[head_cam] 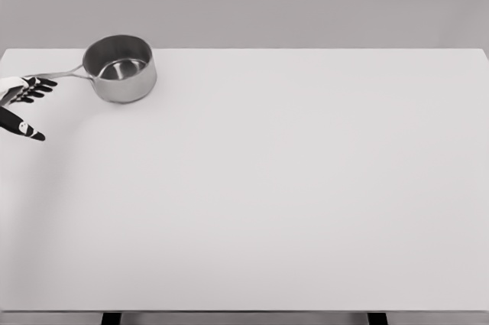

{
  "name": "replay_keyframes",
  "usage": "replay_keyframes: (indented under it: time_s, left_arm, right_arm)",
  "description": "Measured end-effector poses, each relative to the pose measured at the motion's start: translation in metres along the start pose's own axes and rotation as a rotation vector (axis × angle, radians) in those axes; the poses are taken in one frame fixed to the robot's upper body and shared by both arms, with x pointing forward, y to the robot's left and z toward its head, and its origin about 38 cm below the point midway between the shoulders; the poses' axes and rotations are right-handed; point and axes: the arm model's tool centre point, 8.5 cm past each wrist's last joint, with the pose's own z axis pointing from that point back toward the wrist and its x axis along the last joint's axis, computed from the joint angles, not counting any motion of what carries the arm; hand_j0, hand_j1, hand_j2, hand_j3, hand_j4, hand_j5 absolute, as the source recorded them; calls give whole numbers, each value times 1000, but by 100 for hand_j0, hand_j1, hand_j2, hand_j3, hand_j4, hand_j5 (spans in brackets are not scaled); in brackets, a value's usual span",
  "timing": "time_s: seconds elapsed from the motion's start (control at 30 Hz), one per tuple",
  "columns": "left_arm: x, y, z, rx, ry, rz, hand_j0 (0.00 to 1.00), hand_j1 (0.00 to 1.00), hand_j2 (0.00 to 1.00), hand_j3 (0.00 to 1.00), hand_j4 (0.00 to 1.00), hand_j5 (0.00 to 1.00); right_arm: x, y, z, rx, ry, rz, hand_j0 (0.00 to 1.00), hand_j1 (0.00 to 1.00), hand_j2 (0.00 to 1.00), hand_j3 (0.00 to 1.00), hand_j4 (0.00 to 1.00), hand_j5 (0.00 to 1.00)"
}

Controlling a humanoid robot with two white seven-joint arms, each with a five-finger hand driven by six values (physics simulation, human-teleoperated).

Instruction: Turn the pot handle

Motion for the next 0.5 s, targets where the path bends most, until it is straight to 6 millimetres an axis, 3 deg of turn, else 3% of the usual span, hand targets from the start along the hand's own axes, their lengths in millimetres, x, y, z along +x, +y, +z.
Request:
replay_keyframes:
  time_s: [0.5]
  left_arm:
    - [2,10,-17,38,39,-11,100,100,100,100,100,100]
  right_arm:
    - [0,0,0,0,0,0,100,100,100,100,100,100]
